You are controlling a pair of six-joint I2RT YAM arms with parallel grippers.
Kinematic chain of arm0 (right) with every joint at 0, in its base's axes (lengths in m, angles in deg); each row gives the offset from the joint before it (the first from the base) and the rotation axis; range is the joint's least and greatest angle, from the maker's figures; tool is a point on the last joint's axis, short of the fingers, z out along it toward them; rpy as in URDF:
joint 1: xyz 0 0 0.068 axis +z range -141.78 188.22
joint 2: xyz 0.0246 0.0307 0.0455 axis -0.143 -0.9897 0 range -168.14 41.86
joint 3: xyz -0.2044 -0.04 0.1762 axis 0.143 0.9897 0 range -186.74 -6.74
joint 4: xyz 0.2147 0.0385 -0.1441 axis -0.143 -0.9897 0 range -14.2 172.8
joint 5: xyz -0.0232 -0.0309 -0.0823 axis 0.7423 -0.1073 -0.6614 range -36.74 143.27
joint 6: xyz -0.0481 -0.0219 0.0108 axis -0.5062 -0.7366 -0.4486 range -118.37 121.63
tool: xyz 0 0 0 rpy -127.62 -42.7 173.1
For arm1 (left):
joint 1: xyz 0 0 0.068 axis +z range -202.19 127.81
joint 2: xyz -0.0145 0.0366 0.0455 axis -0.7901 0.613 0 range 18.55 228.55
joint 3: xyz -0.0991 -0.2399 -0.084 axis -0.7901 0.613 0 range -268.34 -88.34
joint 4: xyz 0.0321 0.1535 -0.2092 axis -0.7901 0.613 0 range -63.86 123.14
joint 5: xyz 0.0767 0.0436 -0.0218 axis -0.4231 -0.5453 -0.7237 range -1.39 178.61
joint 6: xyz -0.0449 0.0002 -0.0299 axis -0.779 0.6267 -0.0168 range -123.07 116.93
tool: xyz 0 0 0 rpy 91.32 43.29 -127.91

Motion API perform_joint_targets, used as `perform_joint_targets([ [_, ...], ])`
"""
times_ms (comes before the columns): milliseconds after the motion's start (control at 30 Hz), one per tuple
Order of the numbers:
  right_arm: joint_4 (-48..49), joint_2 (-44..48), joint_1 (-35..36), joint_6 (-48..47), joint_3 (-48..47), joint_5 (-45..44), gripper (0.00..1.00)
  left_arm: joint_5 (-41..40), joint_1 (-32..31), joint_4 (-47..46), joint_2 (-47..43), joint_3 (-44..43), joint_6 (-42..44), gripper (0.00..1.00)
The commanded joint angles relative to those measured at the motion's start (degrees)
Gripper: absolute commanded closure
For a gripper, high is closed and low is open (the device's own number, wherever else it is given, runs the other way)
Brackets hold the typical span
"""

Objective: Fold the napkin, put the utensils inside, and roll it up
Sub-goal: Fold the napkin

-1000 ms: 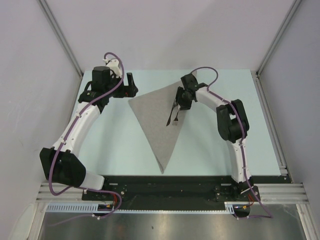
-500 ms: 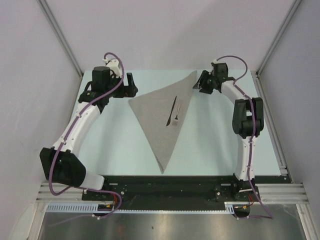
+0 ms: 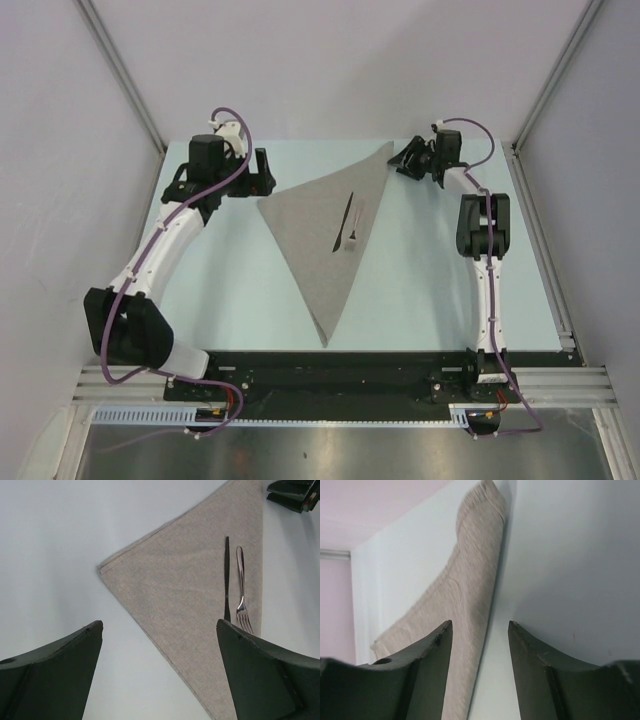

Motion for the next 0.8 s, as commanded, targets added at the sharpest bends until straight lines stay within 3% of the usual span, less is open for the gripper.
perform_joint_targets([
  [0,3.24,-5.56,0.15,4.65,-7.71,0.97,0.44,-1.18,0.24,-1.26,0.58,-0.09,1.19,0.0],
  [133,1.58,-10.82,0.24,6.14,-15.6,-1.41,0.43,-1.35,0.24,-1.09,0.76,-0.18,1.36,0.0],
  [433,-1.5,-14.97,2.44,5.97,-21.43,-5.97,0.36,-1.53,0.24,-0.74,1.02,-0.44,1.45,0.0],
  [767,-3.79,-16.29,3.41,8.16,-22.31,-13.27,0.46,-0.74,0.24,-0.38,1.2,-0.79,1.19,0.0],
])
